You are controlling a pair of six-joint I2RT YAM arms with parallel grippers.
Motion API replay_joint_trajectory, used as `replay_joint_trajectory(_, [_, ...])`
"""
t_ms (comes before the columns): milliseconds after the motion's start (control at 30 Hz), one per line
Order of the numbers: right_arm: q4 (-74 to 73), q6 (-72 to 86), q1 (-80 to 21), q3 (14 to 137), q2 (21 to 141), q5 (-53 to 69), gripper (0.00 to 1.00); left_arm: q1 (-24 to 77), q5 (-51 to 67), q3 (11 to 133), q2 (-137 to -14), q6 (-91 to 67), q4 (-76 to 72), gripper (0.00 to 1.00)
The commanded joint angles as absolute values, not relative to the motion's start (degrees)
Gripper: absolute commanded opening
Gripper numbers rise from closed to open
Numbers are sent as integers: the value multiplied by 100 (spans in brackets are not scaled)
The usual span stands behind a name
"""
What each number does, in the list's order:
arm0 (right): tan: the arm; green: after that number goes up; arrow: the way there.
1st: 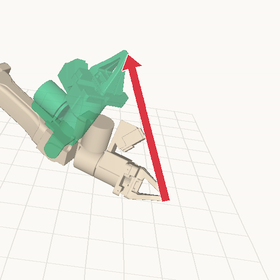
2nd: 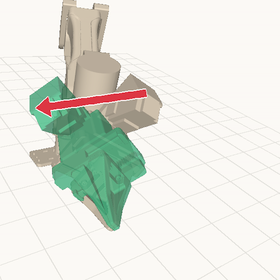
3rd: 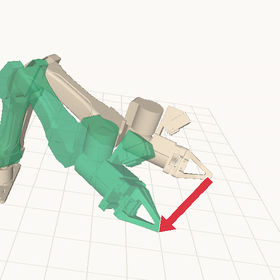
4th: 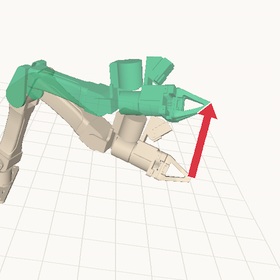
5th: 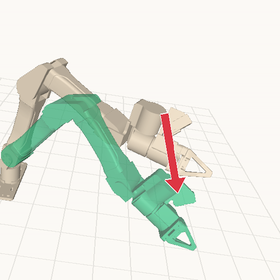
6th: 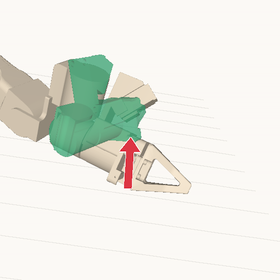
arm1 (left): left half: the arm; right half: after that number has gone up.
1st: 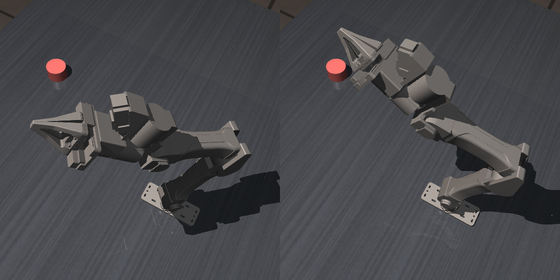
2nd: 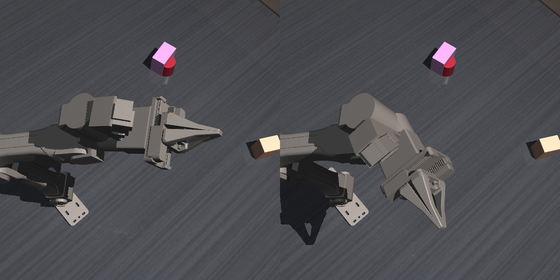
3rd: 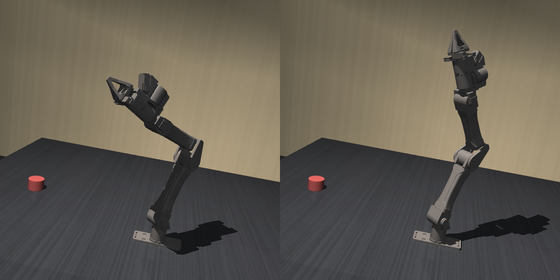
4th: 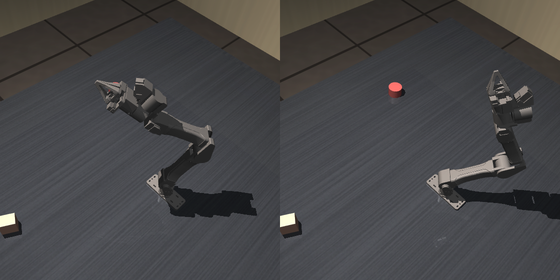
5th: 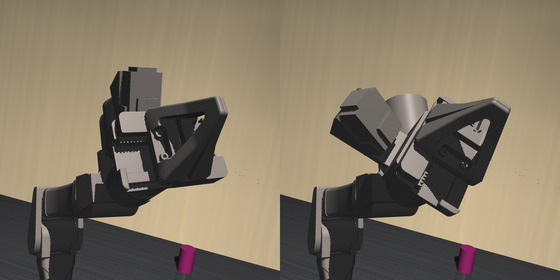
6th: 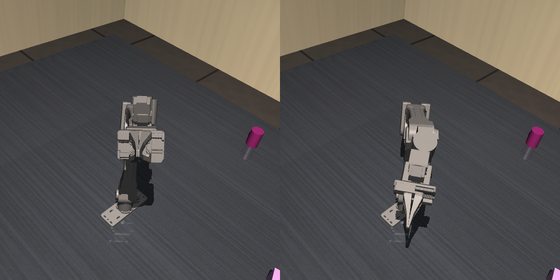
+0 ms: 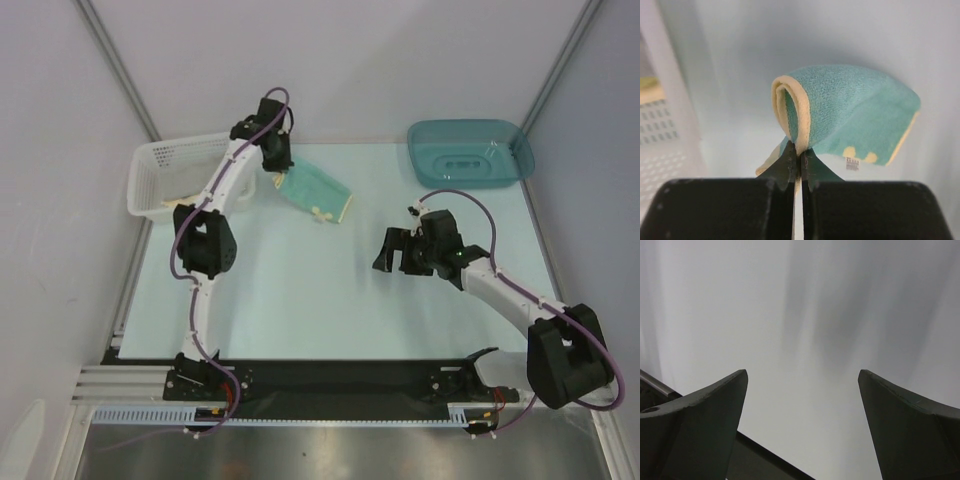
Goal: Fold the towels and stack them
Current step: Neatly place the folded towel into the bin
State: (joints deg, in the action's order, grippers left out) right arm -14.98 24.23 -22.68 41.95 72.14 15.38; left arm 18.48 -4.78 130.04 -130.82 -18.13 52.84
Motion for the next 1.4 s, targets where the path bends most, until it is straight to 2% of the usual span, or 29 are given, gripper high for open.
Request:
replay_joint_trajectory(0, [-1301,2197,-2215,4465,7418,1477,100,1565,-562,13719,-13087,-1722,5704,0])
replay_joint_trajectory(400, [-1362,2013,-2101,4544,7620,1415,100,774,-835,13589,-12797,-1758,5538,0])
replay_joint_trajectory(867, [-1318,1969,-2065,4667,8041,1266,100,159,-1432,11910,-12331,-1652,3640,0])
replay_joint_trajectory(1067, [-1257,1916,-2065,4684,8182,1187,100,-342,-1266,11242,-12076,-1784,2892,0])
replay_joint_trajectory(1367, [-1142,1916,-2066,4737,8534,1151,100,-896,-756,11663,-12260,-1793,2979,0])
